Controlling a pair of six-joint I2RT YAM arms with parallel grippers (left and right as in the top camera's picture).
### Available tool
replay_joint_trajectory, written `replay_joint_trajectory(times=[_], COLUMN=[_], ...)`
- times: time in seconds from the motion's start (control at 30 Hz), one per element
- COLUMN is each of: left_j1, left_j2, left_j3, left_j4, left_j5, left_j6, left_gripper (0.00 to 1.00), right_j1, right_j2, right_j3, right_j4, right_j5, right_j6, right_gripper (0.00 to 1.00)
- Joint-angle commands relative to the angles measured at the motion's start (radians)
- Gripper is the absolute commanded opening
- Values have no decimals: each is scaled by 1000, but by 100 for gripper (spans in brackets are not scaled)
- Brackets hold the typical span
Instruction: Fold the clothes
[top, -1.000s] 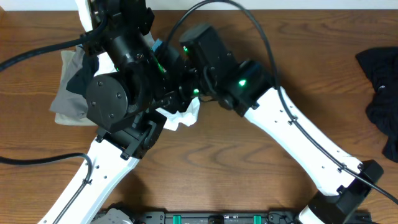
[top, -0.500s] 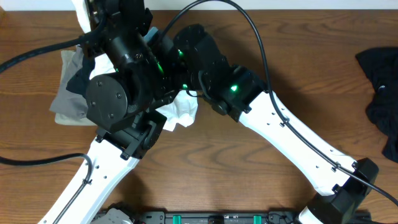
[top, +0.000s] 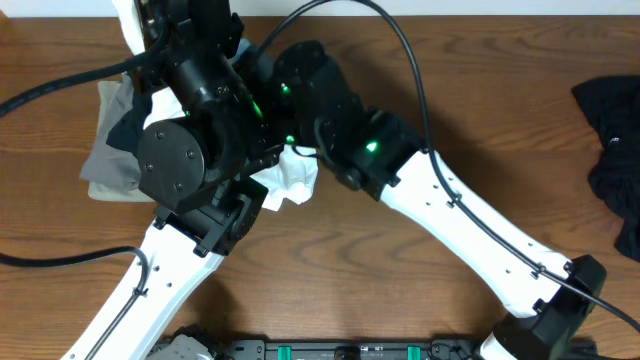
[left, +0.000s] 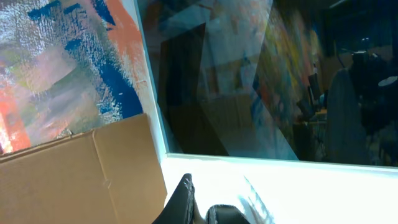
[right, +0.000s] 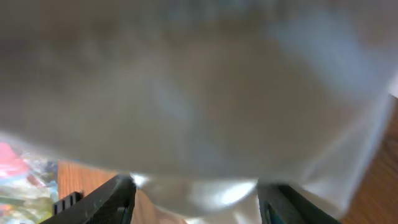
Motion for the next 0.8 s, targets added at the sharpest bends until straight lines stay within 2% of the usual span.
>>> replay_joint_trajectory(times=[0.0, 0.1, 0.13, 0.23, 0.37, 0.5, 0.63, 0.77], left_j1=[3, 3, 3, 3, 3, 3, 3, 3], left_j2=[-2, -2, -2, -2, -2, -2, -2, -2], left_j3=[37, 37, 37, 37, 37, 37, 36, 36], left_j4=[12, 12, 13, 12, 12, 12, 4, -87], left_j5=[1, 1, 1, 1, -5, -22, -40, -40], left_j6=[-2, -2, -2, -2, -2, -2, -2, -2], left_gripper=[6, 6, 6, 6, 6, 6, 6, 6], right_j1=[32, 45, 47, 47, 38, 19, -13, -63], right_j2=[-2, -1, 0, 10, 18, 18, 18, 2], right_j3=[-3, -5, -10, -14, -14, -14, -14, -14], right_j4=[4, 8, 13, 11, 8, -2, -45, -97], right_j5=[16, 76, 90, 156, 166, 220, 259, 258], right_j6=[16, 66, 82, 156, 161, 161, 141, 95], right_gripper=[61, 61, 58, 46, 19, 1, 1, 1])
